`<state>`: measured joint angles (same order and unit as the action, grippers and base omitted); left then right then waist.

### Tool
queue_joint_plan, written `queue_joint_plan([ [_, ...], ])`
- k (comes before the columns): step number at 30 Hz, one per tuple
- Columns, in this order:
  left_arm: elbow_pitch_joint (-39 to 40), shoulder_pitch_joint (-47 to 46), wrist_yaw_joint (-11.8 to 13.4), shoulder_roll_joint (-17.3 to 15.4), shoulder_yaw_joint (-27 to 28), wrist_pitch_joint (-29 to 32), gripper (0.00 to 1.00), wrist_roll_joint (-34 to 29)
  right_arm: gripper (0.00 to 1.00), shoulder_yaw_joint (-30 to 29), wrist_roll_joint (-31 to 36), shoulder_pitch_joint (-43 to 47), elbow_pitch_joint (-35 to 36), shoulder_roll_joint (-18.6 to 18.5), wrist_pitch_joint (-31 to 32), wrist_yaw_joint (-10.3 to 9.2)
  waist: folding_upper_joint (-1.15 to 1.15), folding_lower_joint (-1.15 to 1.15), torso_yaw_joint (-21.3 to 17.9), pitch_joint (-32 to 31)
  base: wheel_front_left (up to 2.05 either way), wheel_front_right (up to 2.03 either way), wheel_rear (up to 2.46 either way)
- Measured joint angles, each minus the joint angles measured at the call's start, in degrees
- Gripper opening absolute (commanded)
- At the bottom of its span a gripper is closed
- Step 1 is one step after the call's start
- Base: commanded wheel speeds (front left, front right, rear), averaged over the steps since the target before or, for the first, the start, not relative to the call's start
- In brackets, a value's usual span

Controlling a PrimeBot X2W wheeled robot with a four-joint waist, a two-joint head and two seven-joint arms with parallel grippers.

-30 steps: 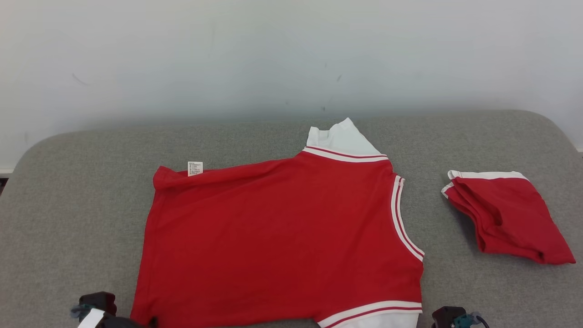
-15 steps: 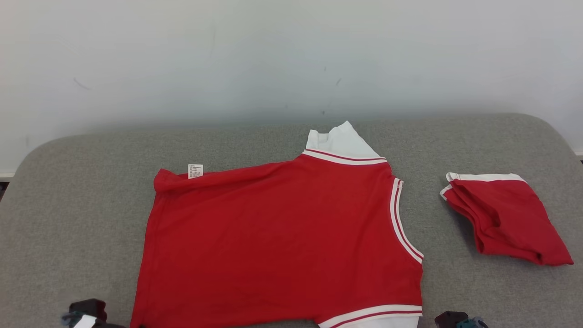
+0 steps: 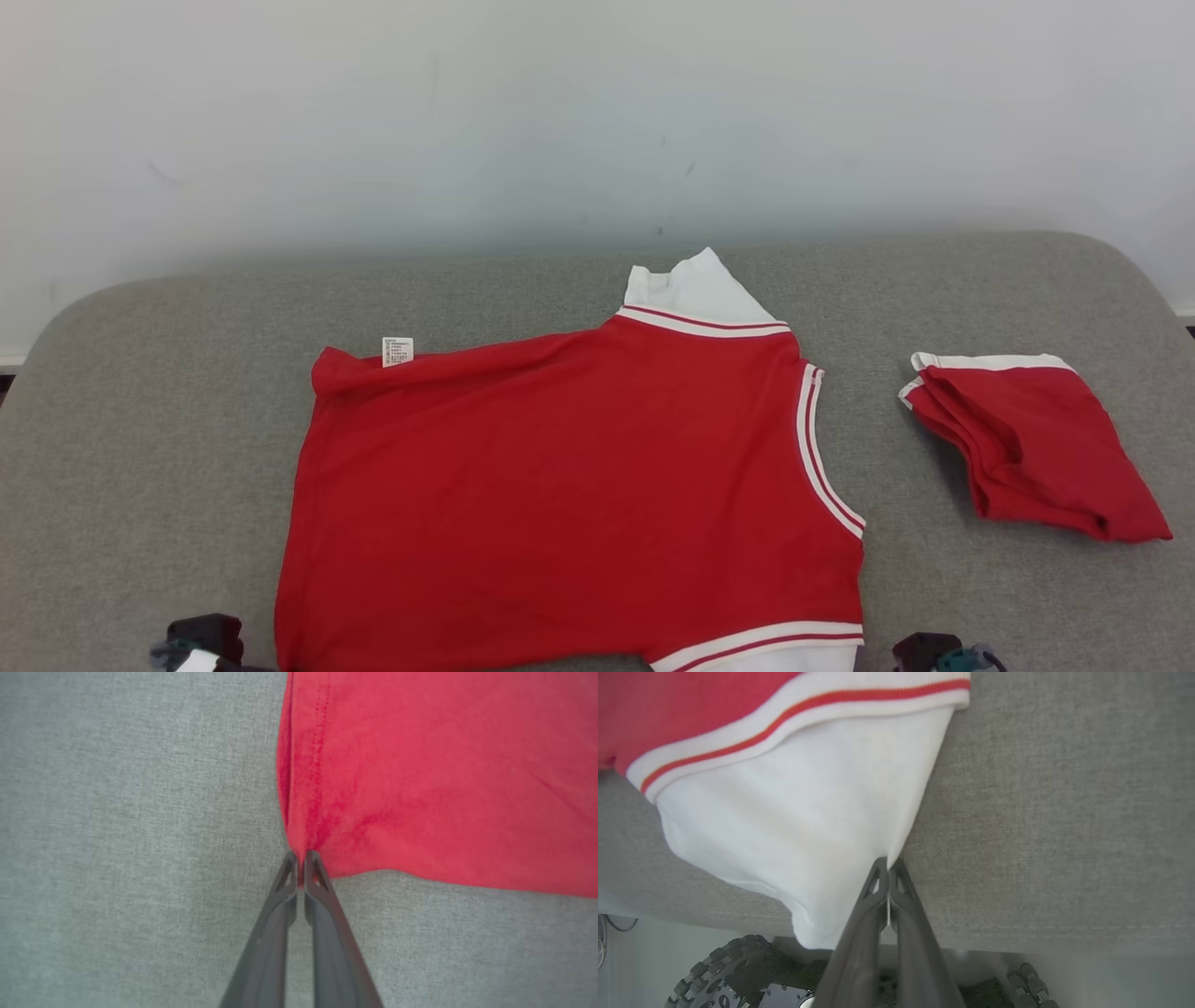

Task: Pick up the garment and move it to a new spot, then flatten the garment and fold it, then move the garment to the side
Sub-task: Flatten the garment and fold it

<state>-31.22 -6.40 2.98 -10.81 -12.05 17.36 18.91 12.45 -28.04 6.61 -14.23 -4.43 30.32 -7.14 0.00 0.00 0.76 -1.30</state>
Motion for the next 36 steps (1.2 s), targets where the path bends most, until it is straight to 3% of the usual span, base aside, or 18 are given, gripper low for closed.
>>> queue_joint_plan([
  [6, 1.68, 0.09, 0.6, -0.24, 0.99, -0.91, 0.0, -0.11, 0.0, -1.85, -2.36, 0.03, 2.72, 0.49, -0.24, 0.0, 0.0, 0.0, -0.13, 0.11, 0.0, 0.0, 0.0],
  [21, 8.72, -0.06, 2.33, 0.44, 3.04, -3.12, 0.0, 0.27, 0.0, -7.57, -7.31, 1.13, 17.39, -0.44, -1.79, 1.42, 0.0, 0.0, 0.3, 1.37, 0.0, 0.0, 0.0],
  [36, 9.57, -8.26, 3.12, 1.8, 3.54, -3.34, 0.0, -0.83, 0.0, -9.76, -9.46, -4.74, 22.23, -0.43, -1.34, 1.33, 0.0, 0.0, 0.15, 2.67, 0.0, 0.0, 0.0],
])
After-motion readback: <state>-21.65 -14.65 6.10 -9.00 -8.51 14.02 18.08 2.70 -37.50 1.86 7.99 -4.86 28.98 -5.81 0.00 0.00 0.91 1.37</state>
